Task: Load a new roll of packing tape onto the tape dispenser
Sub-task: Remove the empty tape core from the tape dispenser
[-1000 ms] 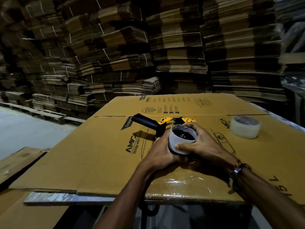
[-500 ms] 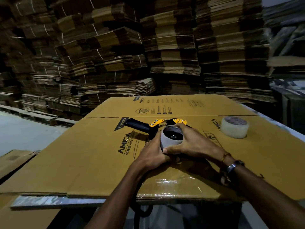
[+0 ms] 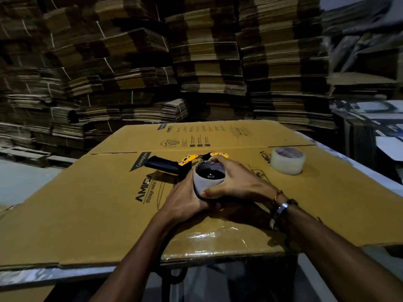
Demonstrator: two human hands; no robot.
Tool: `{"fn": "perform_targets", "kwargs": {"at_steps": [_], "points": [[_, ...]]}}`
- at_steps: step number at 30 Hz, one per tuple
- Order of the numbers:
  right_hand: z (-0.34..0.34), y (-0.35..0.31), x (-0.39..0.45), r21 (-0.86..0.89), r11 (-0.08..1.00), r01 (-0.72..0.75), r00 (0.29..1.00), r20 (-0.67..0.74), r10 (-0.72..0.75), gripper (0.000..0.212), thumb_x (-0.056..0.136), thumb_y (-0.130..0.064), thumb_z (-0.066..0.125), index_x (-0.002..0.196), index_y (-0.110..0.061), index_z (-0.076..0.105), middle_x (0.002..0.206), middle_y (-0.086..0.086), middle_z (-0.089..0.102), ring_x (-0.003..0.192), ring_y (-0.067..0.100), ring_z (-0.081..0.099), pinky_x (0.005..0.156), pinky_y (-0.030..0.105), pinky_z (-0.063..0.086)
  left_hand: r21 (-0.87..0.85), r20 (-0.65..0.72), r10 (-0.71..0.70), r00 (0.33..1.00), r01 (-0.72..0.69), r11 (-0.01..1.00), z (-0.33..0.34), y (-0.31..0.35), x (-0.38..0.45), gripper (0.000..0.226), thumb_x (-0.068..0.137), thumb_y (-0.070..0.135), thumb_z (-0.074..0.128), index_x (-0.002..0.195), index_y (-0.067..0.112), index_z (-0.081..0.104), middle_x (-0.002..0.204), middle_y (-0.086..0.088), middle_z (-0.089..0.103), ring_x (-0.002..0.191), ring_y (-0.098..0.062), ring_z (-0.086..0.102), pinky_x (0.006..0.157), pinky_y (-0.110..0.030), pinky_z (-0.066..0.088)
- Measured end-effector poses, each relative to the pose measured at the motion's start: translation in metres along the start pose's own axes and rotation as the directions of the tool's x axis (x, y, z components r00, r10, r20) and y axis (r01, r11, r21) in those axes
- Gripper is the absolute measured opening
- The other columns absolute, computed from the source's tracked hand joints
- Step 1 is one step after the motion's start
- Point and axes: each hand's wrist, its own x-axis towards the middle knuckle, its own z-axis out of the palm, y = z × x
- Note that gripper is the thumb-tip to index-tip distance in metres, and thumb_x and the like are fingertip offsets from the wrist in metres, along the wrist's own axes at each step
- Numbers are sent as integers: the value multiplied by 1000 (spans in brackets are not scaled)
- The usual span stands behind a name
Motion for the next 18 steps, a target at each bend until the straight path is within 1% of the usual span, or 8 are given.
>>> {"fn": "perform_targets", "kwargs": {"at_steps": [3, 5, 7, 11, 14, 18], "points": [[-8, -6, 5, -32, 999, 0, 997, 73, 3, 78, 68, -42, 86, 133, -26, 47, 123, -9, 60, 109, 12, 59, 94, 36, 54, -9, 10, -14, 1000, 14, 1000, 1, -3, 1, 107, 52, 55, 89, 141, 45, 31, 132, 18, 56, 121, -9, 55, 100, -44, 50], [-8, -5, 6, -31, 999, -4, 997, 81, 6, 81, 66, -45, 86, 134, -27, 46, 124, -8, 61, 110, 12, 60, 95, 37, 54, -1, 10, -12, 1000, 12, 1000, 1, -3, 1, 110, 52, 56, 88, 143, 43, 29, 133, 16, 56, 122, -10, 55, 100, -44, 50], [-3, 2, 4, 23, 1000, -11, 999, 46, 10, 82, 63, -47, 86, 133, -30, 46, 124, -10, 61, 111, 10, 60, 98, 37, 53, 10, 13, -10, 1000, 10, 1000, 0, -2, 0, 110, 53, 55, 87, 144, 43, 27, 133, 16, 56, 120, -10, 55, 99, -42, 51], [6, 12, -3, 198, 980, -16, 999, -26, 21, 80, 66, -35, 89, 134, -34, 46, 127, -11, 60, 115, 8, 60, 103, 39, 50, 21, 16, -3, 1000, 3, 1000, 0, -2, -1, 102, 56, 51, 87, 141, 43, 31, 128, 16, 57, 115, -9, 57, 96, -43, 52], [11, 15, -6, 248, 969, 5, 998, -56, 9, 79, 66, -33, 90, 132, -35, 47, 126, -9, 61, 116, 9, 61, 103, 40, 50, 31, 13, -4, 1000, 4, 1000, 0, -2, -2, 101, 57, 53, 86, 141, 42, 31, 128, 16, 57, 115, -9, 57, 96, -43, 52], [15, 16, -7, 279, 960, 18, 997, -81, 5, 76, 65, -32, 91, 128, -38, 49, 123, -12, 62, 113, 6, 61, 102, 39, 51, 27, 0, 4, 1000, -4, 1000, 0, 0, -2, 96, 57, 50, 84, 139, 43, 35, 126, 19, 58, 113, -5, 58, 94, -42, 52]]}}
